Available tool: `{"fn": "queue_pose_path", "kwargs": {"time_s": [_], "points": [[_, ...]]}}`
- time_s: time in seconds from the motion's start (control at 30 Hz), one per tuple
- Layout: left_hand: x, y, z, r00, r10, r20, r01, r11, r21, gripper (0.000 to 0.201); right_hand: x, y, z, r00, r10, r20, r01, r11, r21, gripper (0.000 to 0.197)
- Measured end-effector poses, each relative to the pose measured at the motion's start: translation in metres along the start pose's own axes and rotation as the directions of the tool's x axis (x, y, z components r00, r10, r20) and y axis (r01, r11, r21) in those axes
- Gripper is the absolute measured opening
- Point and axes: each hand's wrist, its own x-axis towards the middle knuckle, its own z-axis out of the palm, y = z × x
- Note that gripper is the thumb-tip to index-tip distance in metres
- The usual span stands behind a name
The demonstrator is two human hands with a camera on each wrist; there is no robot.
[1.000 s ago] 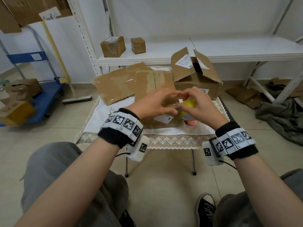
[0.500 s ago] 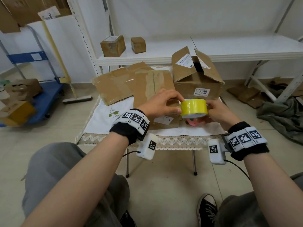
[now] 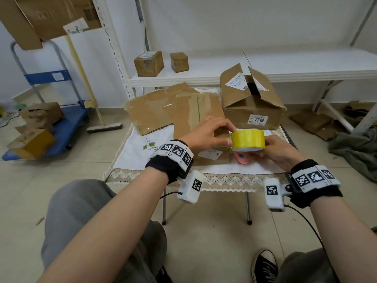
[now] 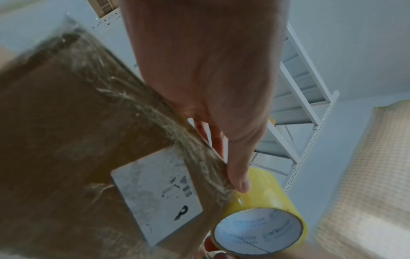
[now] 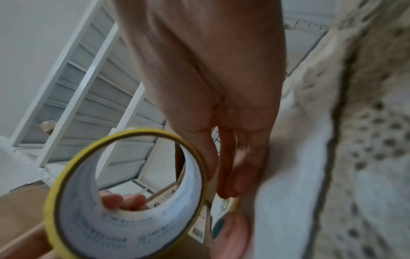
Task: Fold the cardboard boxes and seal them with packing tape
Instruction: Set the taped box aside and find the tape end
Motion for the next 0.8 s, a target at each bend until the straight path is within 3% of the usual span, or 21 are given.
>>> {"fn": "queue_pose_path", "kwargs": {"time_s": [0.1,0.3,0.37,0.43,0.57,0.67,0.8], "points": [[0.000,-0.003,0.000,1.000,0.006,-0.009,-0.006,1.000,-0.022,0.031,0.000,0.002,0.001,0.999,-0.023,0.023,0.024,1.000,-0.020,0.021],[0.000,-0.002,0.001,1.000,-0.003,-0.006,0.003,0.999,-0.050,0.027,0.007,0.007,0.011,0.994,-0.111,-0.004,0.108,0.980,-0.166,0.042],[0.000,-0.003,0.001,1.000,-0.006,-0.008,0.005,0.998,-0.056,0.027,0.007,0.006,0.013,0.994,-0.107,-0.014,0.104,0.985,-0.137,0.043],[0.000,-0.003,0.001,1.000,-0.008,-0.013,0.008,0.998,-0.062,0.028,0.007,0.004,0.012,0.996,-0.090,-0.008,0.088,0.989,-0.118,0.043],[0.000,-0.003,0.001,1.000,-0.019,-0.023,0.018,0.997,-0.076,0.029,0.008,0.005,0.009,0.997,-0.067,-0.031,0.056,0.964,-0.261,0.030],[0.001,-0.003,0.002,1.000,-0.015,-0.024,0.013,0.997,-0.081,0.028,0.008,0.004,0.008,0.991,-0.081,-0.107,0.026,0.897,-0.441,0.010],[0.001,-0.005,0.004,1.000,-0.014,-0.025,0.012,0.997,-0.082,0.028,0.012,0.005,-0.004,0.957,-0.036,-0.286,-0.103,0.884,-0.455,0.026]]}}
